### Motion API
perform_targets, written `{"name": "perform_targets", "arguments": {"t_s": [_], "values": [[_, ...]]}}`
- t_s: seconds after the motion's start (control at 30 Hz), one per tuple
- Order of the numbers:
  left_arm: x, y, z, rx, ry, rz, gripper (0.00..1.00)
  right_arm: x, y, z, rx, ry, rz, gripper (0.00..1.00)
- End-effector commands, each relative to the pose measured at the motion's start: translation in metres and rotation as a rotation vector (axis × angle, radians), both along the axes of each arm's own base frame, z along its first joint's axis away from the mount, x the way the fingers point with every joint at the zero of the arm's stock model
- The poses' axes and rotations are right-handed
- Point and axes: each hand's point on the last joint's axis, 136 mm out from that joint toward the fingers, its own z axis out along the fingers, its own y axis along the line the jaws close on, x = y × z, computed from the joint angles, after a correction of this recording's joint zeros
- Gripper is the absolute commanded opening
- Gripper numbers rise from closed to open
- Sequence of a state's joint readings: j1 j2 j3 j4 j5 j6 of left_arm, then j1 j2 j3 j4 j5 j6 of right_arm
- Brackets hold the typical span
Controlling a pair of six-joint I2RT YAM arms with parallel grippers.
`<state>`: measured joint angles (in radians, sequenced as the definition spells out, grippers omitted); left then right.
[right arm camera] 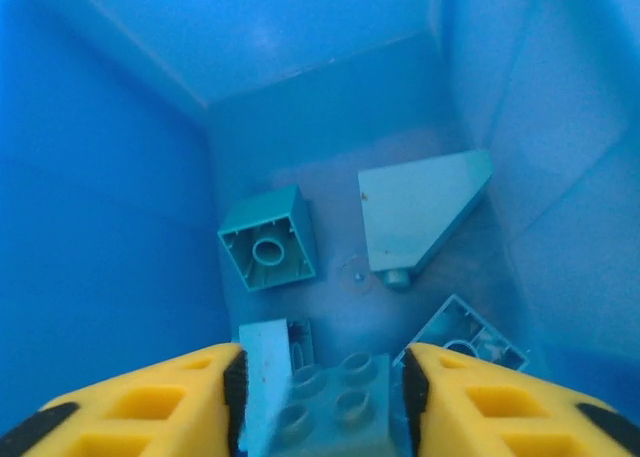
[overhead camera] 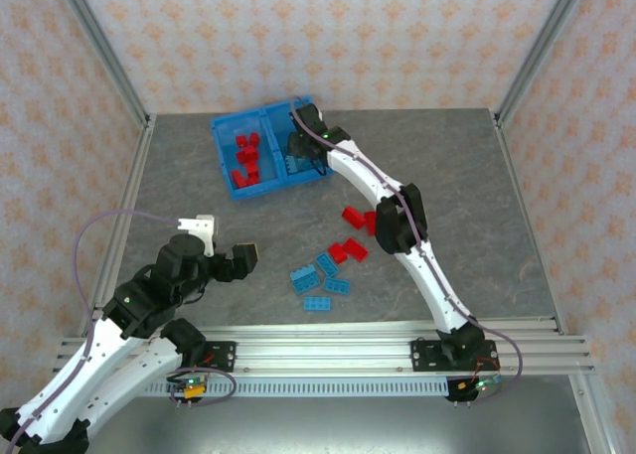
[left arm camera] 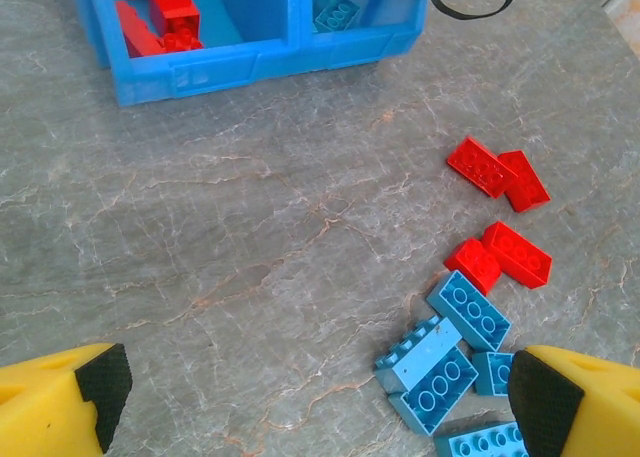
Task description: Sort the legos into containers by color
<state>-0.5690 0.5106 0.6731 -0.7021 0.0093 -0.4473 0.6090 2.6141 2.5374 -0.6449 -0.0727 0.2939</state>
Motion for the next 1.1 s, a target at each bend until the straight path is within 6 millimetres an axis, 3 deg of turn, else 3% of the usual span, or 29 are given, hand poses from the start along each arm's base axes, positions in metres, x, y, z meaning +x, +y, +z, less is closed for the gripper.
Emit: {"name": "perform_targets", "arguments": {"t_s": [0.0, 0.13, 0.23, 0.4, 0.47, 0.6, 0.67, 0.77, 0.9, 1.07], "values": [[0.000, 0.006, -0.012, 0.039, 0.011, 0.016, 1.00, 0.000, 0.005, 0.047, 0.046, -0.057, 0.012, 0.51], [0.002, -0.004, -0.018, 0.026, 0.032, -0.019, 1.00, -0.010, 0.000, 0.090, 0.074, -0.083, 0.026, 0.53], [0.005, -0.022, -0.023, -0.030, 0.073, -0.066, 1.00, -0.032, -0.011, 0.129, 0.095, -0.076, 0.040, 0.53], [0.014, -0.056, -0.038, -0.158, 0.200, -0.095, 1.00, -0.095, -0.051, 0.189, 0.143, -0.126, 0.077, 0.56], [0.017, -0.068, -0.048, -0.156, 0.249, -0.116, 1.00, -0.135, -0.076, 0.198, 0.144, -0.136, 0.123, 0.61], [0.019, -0.097, -0.065, -0.070, 0.331, -0.209, 0.99, -0.222, -0.116, 0.182, 0.113, -0.088, 0.265, 0.65], [0.019, -0.114, -0.077, -0.013, 0.396, -0.253, 0.96, -0.269, -0.134, 0.162, 0.100, -0.018, 0.336, 0.67], [0.023, -0.135, -0.098, 0.106, 0.459, -0.329, 0.93, -0.322, -0.156, 0.133, 0.083, 0.108, 0.391, 0.67], [0.039, -0.162, -0.118, 0.151, 0.474, -0.363, 0.92, -0.354, -0.173, 0.115, 0.081, 0.189, 0.385, 0.67], [0.055, -0.158, -0.148, 0.256, 0.511, -0.296, 0.85, -0.353, -0.178, 0.120, 0.097, 0.153, 0.345, 0.67]]}}
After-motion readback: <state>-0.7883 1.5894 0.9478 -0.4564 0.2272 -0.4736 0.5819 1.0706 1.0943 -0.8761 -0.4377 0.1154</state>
